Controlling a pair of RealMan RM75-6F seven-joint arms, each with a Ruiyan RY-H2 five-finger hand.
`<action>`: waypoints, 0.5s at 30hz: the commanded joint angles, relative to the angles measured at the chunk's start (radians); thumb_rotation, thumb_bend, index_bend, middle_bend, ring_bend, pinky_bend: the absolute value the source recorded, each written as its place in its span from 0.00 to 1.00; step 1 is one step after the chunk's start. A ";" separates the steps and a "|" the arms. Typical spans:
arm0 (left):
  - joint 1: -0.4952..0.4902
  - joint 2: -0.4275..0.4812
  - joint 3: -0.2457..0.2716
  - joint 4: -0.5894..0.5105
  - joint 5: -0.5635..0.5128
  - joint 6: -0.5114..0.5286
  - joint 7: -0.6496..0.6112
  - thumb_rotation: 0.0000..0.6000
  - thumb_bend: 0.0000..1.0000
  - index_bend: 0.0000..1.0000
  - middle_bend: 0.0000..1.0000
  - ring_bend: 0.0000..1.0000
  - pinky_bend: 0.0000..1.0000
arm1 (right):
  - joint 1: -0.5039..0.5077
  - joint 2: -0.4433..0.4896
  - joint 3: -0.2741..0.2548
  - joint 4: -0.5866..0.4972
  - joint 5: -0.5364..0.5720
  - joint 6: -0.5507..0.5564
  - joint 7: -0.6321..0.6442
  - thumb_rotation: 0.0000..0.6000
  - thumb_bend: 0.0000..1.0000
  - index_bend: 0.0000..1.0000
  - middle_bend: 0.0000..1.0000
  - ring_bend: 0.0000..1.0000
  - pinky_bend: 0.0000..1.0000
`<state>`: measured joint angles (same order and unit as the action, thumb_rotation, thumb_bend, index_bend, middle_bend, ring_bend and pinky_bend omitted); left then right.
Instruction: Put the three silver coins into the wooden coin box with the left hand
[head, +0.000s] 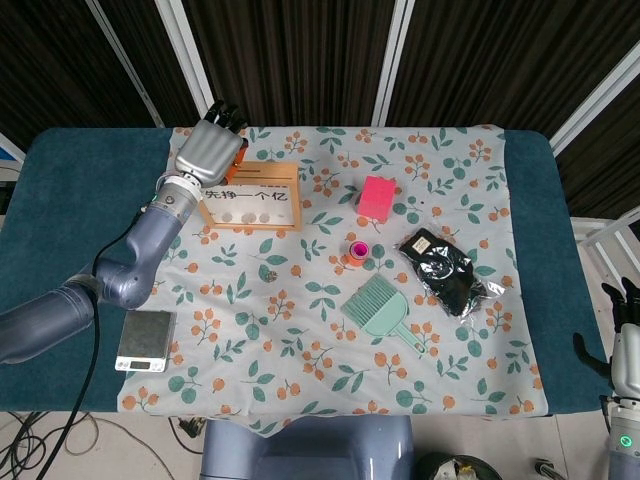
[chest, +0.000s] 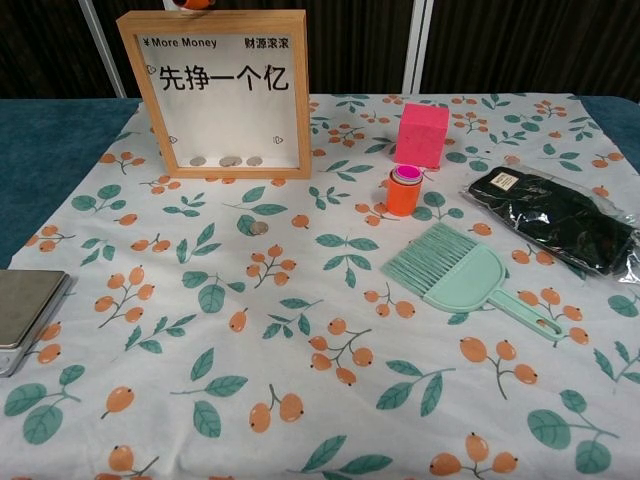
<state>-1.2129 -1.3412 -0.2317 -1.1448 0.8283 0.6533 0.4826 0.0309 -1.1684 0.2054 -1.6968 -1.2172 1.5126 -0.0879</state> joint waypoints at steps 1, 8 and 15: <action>-0.003 0.001 0.006 -0.006 -0.009 -0.002 0.006 1.00 0.40 0.66 0.18 0.00 0.00 | 0.000 0.000 0.000 0.000 0.000 0.001 0.001 1.00 0.39 0.17 0.05 0.02 0.00; -0.010 0.001 0.013 -0.009 -0.028 0.000 0.015 1.00 0.39 0.65 0.18 0.00 0.00 | -0.001 0.001 0.000 0.000 -0.001 0.002 0.002 1.00 0.39 0.17 0.05 0.02 0.00; -0.019 -0.002 0.025 -0.009 -0.052 -0.002 0.030 1.00 0.34 0.64 0.17 0.00 0.00 | -0.001 0.001 0.000 0.001 0.000 0.001 0.002 1.00 0.39 0.17 0.05 0.02 0.00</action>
<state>-1.2309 -1.3424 -0.2079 -1.1535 0.7781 0.6521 0.5117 0.0303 -1.1675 0.2056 -1.6961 -1.2177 1.5136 -0.0864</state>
